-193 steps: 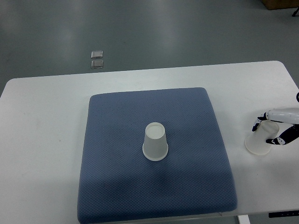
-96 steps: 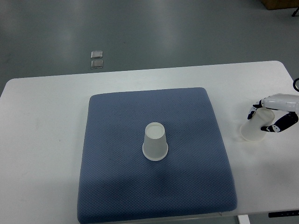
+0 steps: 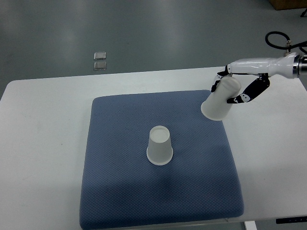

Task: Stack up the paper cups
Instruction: 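Lift the held cup and carry it over the cup on the pad, then lower the held cup onto the upside-down cup on the pad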

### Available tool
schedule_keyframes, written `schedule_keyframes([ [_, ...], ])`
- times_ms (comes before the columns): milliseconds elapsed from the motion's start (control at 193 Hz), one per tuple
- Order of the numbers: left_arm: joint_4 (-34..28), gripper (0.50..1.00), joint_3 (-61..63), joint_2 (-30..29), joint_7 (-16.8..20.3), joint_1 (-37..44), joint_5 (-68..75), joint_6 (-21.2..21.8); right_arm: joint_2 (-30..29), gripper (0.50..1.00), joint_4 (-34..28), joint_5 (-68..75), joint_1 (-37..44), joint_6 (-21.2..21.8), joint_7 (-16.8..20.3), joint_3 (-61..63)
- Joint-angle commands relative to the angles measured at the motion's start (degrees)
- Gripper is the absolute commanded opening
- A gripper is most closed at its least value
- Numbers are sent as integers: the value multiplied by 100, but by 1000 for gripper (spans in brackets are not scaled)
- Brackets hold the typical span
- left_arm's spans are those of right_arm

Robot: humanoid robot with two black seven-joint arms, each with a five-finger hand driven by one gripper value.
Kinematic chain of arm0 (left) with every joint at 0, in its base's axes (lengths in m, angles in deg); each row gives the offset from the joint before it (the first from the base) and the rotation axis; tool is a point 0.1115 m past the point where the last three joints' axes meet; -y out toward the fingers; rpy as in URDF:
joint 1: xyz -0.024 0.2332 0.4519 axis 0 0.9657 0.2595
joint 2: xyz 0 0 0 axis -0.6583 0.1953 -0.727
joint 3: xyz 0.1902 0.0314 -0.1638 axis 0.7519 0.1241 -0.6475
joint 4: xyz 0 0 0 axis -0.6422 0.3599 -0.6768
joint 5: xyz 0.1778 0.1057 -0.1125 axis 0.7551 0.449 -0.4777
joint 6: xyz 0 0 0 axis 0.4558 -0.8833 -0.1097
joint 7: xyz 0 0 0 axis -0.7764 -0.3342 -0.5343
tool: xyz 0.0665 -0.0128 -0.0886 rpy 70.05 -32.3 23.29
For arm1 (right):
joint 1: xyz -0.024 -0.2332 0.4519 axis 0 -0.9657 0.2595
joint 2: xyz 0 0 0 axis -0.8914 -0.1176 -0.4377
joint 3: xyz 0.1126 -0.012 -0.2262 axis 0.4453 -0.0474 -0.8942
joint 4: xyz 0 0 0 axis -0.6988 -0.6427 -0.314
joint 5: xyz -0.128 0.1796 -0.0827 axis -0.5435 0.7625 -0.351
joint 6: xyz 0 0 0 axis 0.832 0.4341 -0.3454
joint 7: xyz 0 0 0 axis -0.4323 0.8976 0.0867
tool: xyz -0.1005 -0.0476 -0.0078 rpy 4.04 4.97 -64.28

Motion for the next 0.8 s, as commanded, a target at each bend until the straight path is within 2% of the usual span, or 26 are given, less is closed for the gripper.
schedule_keyframes([
  [0, 0, 1000, 0, 0, 0, 1, 0, 0, -200, 527, -212, 1, 3, 582, 55, 637],
  [119, 0, 1000, 0, 0, 0, 1, 0, 0, -463, 529, -538, 1, 3, 899, 345, 1015],
  [286, 0, 1000, 0, 0, 0, 1, 0, 0, -885, 535, -740, -78, -6, 785, 828, 1033],
  [473, 0, 1000, 0, 0, 0, 1, 0, 0, -1149, 539, -740, -588, -103, 486, 846, 1033],
  [795, 0, 1000, 0, 0, 0, 1, 0, 0, -1220, 547, -810, -641, -112, 539, 846, 1033],
])
